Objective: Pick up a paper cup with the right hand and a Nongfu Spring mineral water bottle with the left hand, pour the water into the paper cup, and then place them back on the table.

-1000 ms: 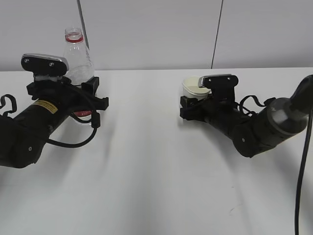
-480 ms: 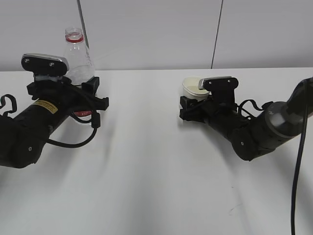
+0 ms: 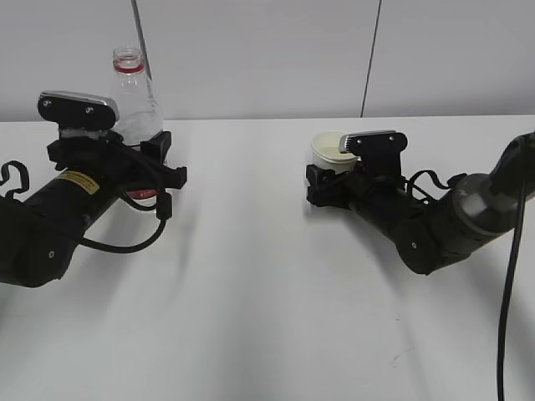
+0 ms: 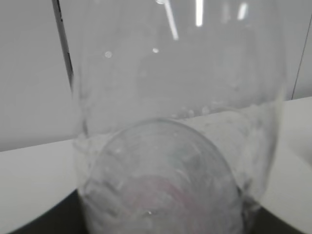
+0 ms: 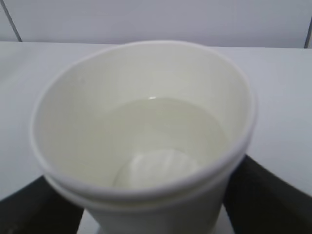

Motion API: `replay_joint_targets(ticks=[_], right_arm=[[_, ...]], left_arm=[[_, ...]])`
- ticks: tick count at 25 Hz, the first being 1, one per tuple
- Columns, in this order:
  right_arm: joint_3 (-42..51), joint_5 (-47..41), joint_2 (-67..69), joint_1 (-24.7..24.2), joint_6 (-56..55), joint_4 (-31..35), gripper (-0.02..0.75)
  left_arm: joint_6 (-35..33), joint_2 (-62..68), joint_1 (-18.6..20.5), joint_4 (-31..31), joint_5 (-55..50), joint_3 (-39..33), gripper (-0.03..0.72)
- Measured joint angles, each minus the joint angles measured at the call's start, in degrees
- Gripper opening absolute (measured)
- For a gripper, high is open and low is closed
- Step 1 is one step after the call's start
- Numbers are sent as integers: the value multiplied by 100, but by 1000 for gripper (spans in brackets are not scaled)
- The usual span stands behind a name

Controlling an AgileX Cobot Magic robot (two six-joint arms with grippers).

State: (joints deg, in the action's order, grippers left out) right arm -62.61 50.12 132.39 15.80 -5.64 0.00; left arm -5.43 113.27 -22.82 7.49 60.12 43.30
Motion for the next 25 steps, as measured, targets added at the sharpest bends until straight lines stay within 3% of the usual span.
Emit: replay_joint_targets(ticks=[5, 25], right_arm=[[0, 52, 0, 0, 0, 0, 619], [346, 111, -142, 0, 10, 0, 610]], left_arm=[[0, 0, 0, -67, 0, 0, 346], [2, 0, 0, -67, 0, 5, 346]])
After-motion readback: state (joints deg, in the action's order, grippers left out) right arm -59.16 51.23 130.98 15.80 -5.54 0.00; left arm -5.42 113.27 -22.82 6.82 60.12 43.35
